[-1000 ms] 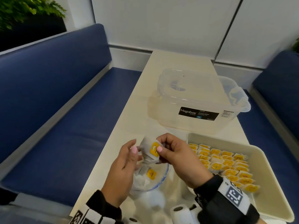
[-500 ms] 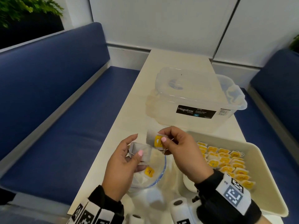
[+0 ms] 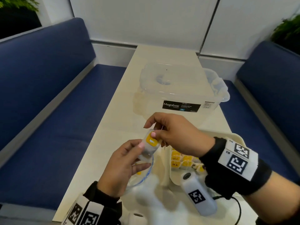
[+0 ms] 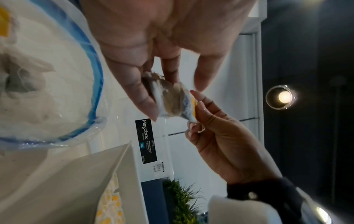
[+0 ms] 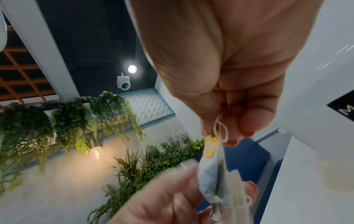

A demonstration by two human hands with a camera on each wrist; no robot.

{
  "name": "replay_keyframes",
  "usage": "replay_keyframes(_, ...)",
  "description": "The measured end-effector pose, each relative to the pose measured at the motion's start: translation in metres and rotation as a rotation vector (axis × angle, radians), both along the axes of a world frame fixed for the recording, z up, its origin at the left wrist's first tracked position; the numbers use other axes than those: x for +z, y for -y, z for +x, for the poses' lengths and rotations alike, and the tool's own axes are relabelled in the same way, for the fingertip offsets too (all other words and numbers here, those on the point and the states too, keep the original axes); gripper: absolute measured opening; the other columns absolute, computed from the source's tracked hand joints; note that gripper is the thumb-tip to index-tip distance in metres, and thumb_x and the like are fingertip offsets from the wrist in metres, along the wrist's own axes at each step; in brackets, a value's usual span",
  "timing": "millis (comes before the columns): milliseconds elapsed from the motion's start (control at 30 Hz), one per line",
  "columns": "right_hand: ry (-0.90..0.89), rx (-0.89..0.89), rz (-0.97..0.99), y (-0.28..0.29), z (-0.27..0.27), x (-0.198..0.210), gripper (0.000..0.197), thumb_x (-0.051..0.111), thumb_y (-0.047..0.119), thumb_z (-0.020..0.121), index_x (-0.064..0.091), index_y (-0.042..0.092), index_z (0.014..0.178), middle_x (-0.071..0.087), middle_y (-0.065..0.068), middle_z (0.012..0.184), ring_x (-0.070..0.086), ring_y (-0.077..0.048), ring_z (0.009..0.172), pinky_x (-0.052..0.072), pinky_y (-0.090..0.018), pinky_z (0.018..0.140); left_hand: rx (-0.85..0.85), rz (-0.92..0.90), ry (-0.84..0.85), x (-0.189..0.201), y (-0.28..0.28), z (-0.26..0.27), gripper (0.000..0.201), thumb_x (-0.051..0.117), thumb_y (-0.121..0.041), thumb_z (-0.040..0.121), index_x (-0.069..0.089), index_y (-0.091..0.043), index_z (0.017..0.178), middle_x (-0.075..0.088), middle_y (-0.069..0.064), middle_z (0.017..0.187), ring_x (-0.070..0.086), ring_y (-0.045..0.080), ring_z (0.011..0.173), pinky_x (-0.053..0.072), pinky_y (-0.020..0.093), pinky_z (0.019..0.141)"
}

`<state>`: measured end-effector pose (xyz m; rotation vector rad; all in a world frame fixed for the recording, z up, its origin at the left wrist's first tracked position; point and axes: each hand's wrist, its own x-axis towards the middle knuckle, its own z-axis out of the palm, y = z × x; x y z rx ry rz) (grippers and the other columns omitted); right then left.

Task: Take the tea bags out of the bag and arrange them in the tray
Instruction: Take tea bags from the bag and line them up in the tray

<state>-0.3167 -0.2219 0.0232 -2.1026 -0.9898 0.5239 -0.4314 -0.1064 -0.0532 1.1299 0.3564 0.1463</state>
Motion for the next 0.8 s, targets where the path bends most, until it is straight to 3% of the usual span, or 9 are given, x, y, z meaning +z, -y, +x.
replay_keyframes(133,-0.023,0.019,-0.018,0.008,0.011,0.006,0.019,0.068,0.006,0.083,0.061,0.017,0.098,0.064,0.002,0.070,0.059,-0.010,0.052,0.051,-0.021,0.055,0.045,0.089,0.016,-0.001,0.012,0.009,0.016,0.060,-0.019,0.079,0.064,-0.008,0.089,0.066,0.014,0.093,0.065,0.009,0.071,0.054,0.021,0.061)
replay_keyframes(233,-0.043,0.015,-0.055,0.017,0.019,0.010,0.017,0.073,0.004,0.078,0.066,0.012,0.091,0.067,-0.001,0.067,0.061,-0.014,0.056,0.053,-0.025,0.056,0.068,0.137,0.005,-0.004,0.018,0.014,0.019,0.062,-0.023,0.076,0.065,-0.010,0.089,0.067,0.012,0.094,0.066,0.012,0.076,0.056,0.022,0.061)
replay_keyframes(333,-0.003,0.028,-0.118,0.028,0.027,0.015,0.010,0.078,0.010,0.075,0.071,0.010,0.083,0.069,-0.002,0.066,0.061,-0.008,0.056,0.052,-0.020,0.057,0.089,0.164,-0.020,-0.008,0.019,0.015,0.012,0.058,-0.021,0.085,0.067,-0.016,0.091,0.068,0.005,0.096,0.066,0.013,0.080,0.056,0.024,0.060)
replay_keyframes(433,0.102,0.040,-0.249,0.040,0.036,0.017,0.008,0.080,0.019,0.073,0.073,0.016,0.076,0.069,0.002,0.066,0.063,-0.009,0.059,0.053,-0.024,0.065,0.101,0.115,-0.038,-0.011,0.013,0.011,0.024,0.048,-0.006,0.093,0.069,-0.019,0.093,0.068,-0.001,0.092,0.065,0.010,0.075,0.057,0.025,0.060)
replay_keyframes(533,0.123,0.069,-0.407,0.049,0.045,0.010,0.007,0.080,0.022,0.072,0.074,0.019,0.075,0.071,0.002,0.070,0.067,-0.015,0.067,0.055,-0.030,0.072,0.117,0.108,-0.042,-0.014,0.006,0.005,0.034,0.045,0.001,0.093,0.067,-0.024,0.101,0.063,0.005,0.108,0.062,0.020,0.083,0.057,0.025,0.062)
replay_keyframes(633,0.103,0.096,-0.523,0.051,0.049,-0.005,0.007,0.079,0.020,0.073,0.072,0.020,0.072,0.068,0.006,0.062,0.062,-0.009,0.055,0.056,-0.029,0.068,0.134,0.099,-0.037,-0.017,0.002,0.001,0.041,0.045,0.000,0.093,0.061,-0.032,0.113,0.059,0.004,0.119,0.064,0.024,0.091,0.057,0.024,0.061)
replay_keyframes(800,0.081,0.193,-0.708,0.047,0.049,-0.036,0.002,0.073,0.017,0.077,0.073,0.018,0.078,0.066,0.006,0.067,0.060,-0.010,0.057,0.050,-0.022,0.060,0.171,0.061,-0.043,-0.020,0.000,-0.005,0.059,0.047,-0.002,0.092,0.040,-0.043,0.134,0.059,0.005,0.123,0.064,0.023,0.093,0.058,0.024,0.061)
